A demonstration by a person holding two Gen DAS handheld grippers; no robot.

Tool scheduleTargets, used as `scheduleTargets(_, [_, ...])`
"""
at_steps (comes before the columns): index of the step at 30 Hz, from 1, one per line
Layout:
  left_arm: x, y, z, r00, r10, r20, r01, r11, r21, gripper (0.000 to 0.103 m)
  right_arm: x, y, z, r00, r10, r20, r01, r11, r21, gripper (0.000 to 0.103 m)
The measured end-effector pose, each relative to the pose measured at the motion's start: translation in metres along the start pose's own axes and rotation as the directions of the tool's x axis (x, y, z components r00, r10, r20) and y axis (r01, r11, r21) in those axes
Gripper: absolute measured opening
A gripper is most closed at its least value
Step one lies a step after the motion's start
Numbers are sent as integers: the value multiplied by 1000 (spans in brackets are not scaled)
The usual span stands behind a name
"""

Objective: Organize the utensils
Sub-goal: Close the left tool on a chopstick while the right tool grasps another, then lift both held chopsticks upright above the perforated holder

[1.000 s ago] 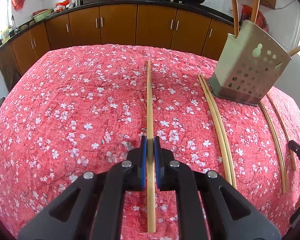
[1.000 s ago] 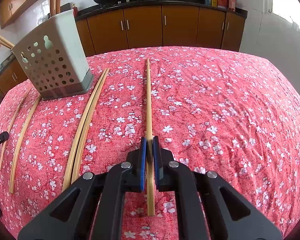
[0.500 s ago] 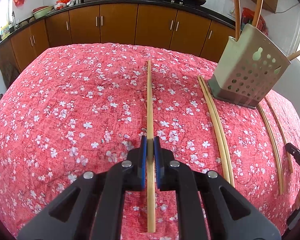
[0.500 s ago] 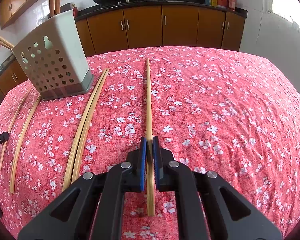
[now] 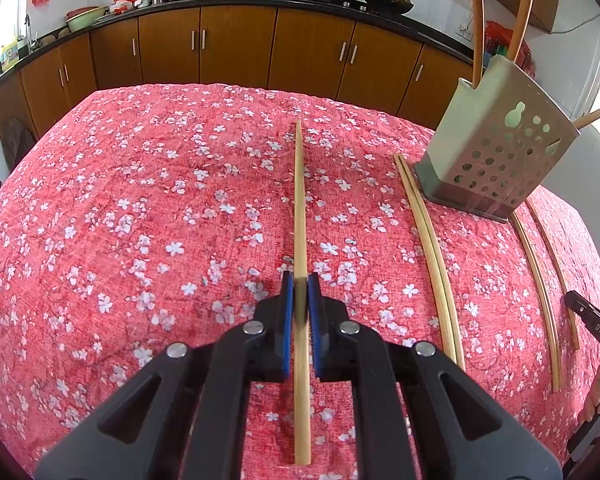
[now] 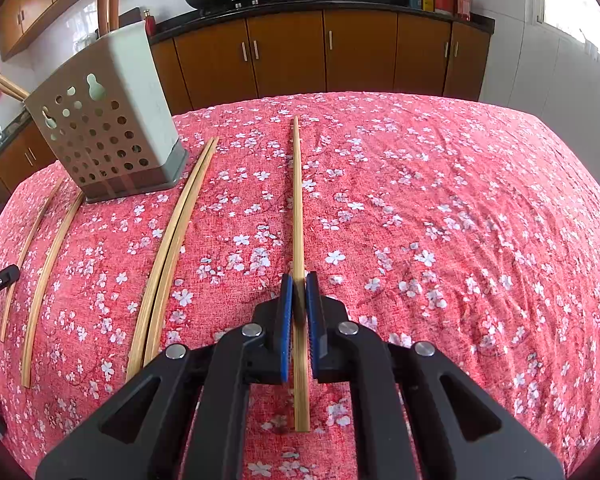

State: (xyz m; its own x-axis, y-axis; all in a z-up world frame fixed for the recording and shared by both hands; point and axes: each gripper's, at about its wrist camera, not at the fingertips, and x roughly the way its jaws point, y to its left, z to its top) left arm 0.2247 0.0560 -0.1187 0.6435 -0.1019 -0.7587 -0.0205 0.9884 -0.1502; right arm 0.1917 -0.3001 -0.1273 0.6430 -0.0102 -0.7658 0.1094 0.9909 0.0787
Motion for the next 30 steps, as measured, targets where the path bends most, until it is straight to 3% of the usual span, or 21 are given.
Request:
scheduleTargets(4, [-6,-8,-6,1000,28,-14,-27,997,76,10,-4,3,-4,1000,-8,0,8,1000,-16,8])
scheduleTargets(17, [-15,-9,-12,999,37,-19,-35,997,64,8,-18,-4,-6,999,16,32,-16,1000,-4,7])
scheduleTargets(24, [-53,-11,0,997,6,79,-11,998,67,8,-61,-10,4,983,44,178,-48,999,21,7])
scheduleTargets(30, [-90,-15,16,981,-30,190,19,998,57,8,-87,-12,17,961,44,272,-53,998,26,7])
